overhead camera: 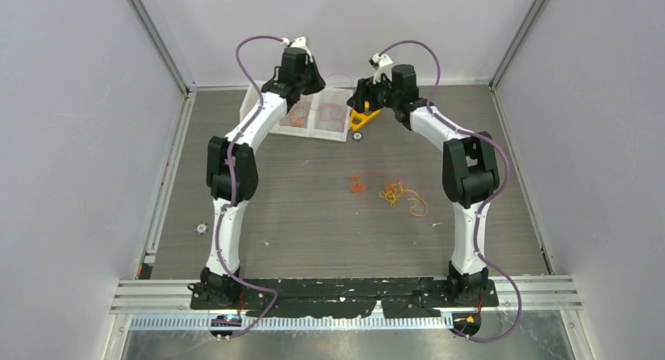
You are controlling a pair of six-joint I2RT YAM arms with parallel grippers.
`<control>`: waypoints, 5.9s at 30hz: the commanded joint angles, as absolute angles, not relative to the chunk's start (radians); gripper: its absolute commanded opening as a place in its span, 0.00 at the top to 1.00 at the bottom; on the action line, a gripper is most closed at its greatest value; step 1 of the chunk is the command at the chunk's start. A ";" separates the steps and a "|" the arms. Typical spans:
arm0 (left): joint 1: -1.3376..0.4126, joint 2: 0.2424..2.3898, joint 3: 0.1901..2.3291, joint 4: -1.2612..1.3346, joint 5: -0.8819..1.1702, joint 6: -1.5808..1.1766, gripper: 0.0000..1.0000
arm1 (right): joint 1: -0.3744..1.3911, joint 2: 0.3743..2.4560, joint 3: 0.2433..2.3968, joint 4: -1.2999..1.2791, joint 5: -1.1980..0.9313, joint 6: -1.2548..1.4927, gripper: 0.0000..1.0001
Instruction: Untangle the cables
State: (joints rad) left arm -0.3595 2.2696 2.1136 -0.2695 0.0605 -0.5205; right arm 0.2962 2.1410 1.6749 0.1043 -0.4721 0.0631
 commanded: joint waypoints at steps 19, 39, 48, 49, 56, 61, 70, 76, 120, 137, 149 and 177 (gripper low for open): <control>-0.413 2.429 2.176 -0.189 0.245 -0.689 1.00 | 0.276 2.094 1.745 0.006 -0.581 0.090 0.46; -0.350 2.446 2.118 -0.134 0.309 -0.770 1.00 | 0.231 2.090 1.732 -0.341 -0.510 -0.232 0.35; -0.350 2.457 2.131 -0.129 0.316 -0.780 1.00 | 0.298 2.229 1.936 -0.444 -0.415 -0.279 0.40; -0.350 2.457 2.129 -0.128 0.318 -0.782 1.00 | 0.311 2.261 1.963 -0.464 -0.399 -0.286 0.41; -0.350 2.465 2.127 -0.117 0.332 -0.796 1.00 | 0.346 2.339 2.088 -0.506 -0.283 -0.271 0.47; -0.350 2.465 2.130 -0.114 0.333 -0.796 1.00 | 0.354 2.361 2.107 -0.500 -0.226 -0.247 0.61; -0.350 2.466 2.128 -0.097 0.347 -0.802 1.00 | 0.353 2.347 2.097 -0.501 -0.217 -0.254 0.91; -0.350 2.457 2.128 -0.080 0.371 -0.797 1.00 | 0.353 2.342 2.111 -0.525 -0.248 -0.272 0.95; -0.136 1.793 1.563 -0.028 0.545 -0.863 0.00 | 0.459 2.509 2.331 -0.318 -0.281 -0.088 0.95; -0.135 1.648 1.621 -0.282 0.440 -0.542 0.00 | 0.460 2.226 2.101 -0.335 -0.404 -0.117 0.32; -0.173 1.519 1.601 -0.577 0.492 -0.149 0.00 | 0.433 1.827 1.789 -0.461 -0.491 -0.168 0.11; -0.770 2.201 1.944 -0.791 0.211 0.255 0.19 | 0.136 1.655 1.155 -0.807 -0.310 -0.359 0.24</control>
State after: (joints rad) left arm -0.7761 2.1361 1.8389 -0.6407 0.3267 0.2630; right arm 0.1432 1.6154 1.1515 -0.8368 -0.3309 -0.3836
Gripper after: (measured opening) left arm 0.825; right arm 0.776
